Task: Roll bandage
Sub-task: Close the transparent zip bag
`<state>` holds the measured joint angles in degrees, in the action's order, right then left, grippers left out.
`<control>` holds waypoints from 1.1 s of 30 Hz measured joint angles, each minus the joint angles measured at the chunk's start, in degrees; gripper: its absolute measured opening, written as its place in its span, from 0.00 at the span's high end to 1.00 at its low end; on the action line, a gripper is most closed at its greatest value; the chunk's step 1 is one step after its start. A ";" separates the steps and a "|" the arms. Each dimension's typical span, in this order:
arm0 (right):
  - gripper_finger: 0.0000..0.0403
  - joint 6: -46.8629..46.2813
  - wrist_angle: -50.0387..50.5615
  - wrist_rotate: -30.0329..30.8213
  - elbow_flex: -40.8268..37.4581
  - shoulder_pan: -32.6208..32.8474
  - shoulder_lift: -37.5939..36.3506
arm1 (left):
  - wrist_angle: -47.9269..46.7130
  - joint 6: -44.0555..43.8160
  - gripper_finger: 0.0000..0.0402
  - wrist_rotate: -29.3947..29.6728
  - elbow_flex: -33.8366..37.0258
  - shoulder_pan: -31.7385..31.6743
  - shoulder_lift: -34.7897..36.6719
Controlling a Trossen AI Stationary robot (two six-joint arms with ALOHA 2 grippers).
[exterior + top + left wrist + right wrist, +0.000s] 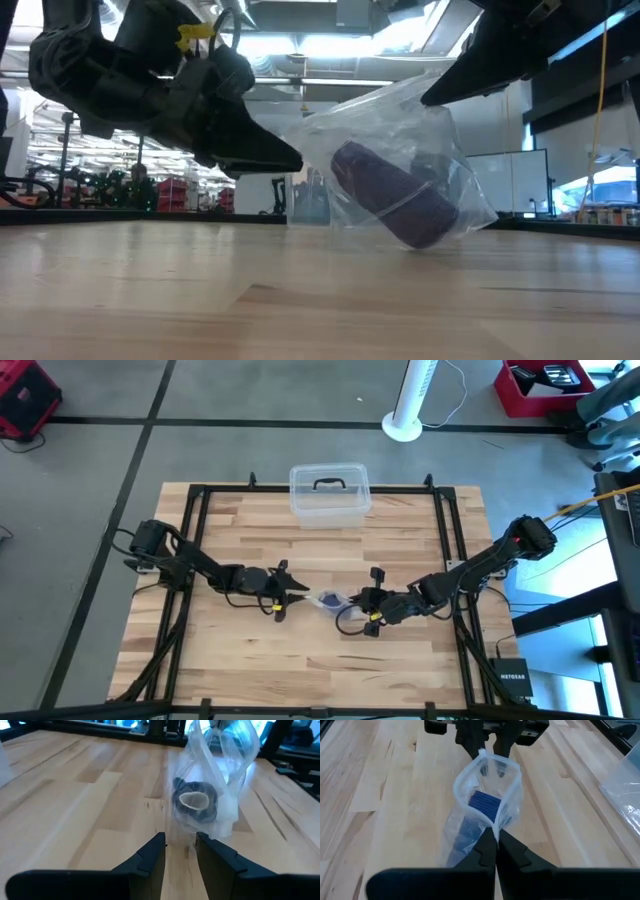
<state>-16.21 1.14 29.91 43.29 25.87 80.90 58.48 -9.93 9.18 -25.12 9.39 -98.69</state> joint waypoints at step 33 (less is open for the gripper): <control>0.99 -0.41 0.26 0.02 0.02 0.00 0.02 | -1.30 1.00 0.99 0.12 -0.04 0.07 1.79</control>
<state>-16.62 1.39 29.93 43.31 25.87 80.93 57.19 -8.93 9.30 -25.17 9.45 -96.90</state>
